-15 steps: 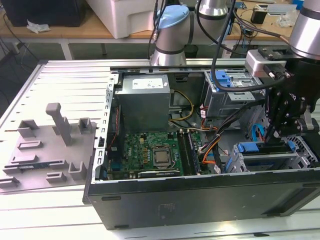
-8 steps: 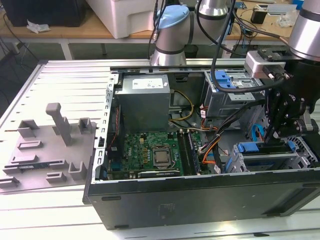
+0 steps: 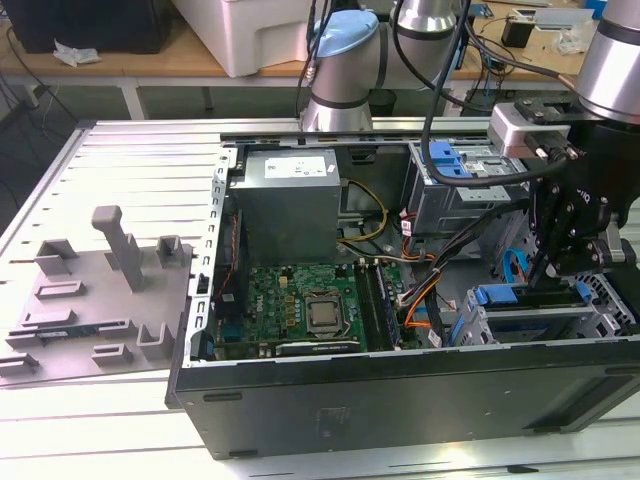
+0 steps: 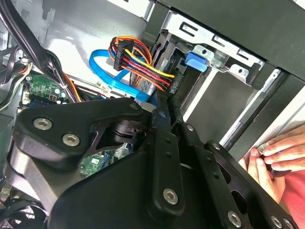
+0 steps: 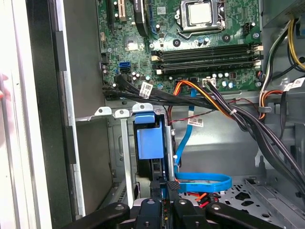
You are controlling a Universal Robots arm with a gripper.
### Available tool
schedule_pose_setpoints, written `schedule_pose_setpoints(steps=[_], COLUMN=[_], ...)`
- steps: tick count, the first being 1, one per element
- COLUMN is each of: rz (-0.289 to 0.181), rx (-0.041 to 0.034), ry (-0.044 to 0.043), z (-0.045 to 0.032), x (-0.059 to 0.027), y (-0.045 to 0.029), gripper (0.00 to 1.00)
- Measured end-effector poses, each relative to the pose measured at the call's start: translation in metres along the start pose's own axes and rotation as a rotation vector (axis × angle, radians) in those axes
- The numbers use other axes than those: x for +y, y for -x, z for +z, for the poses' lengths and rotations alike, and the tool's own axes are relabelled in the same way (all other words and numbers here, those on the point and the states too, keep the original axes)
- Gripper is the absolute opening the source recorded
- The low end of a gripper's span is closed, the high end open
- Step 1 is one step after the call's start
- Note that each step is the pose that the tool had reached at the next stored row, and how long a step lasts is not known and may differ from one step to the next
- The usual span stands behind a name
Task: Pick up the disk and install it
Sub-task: 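Insert the second disk wire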
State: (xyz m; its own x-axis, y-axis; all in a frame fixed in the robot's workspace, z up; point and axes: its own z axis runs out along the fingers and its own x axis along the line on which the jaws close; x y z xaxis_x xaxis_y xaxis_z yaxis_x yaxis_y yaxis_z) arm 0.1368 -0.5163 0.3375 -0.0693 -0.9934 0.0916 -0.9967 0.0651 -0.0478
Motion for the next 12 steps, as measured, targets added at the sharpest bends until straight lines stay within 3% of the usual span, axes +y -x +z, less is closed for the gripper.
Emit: schedule_pose_setpoints(steps=[12], rz=[0.0], rx=[0.0], ry=[0.0], z=[0.0023], x=[0.0], y=[0.0002], gripper=[0.16])
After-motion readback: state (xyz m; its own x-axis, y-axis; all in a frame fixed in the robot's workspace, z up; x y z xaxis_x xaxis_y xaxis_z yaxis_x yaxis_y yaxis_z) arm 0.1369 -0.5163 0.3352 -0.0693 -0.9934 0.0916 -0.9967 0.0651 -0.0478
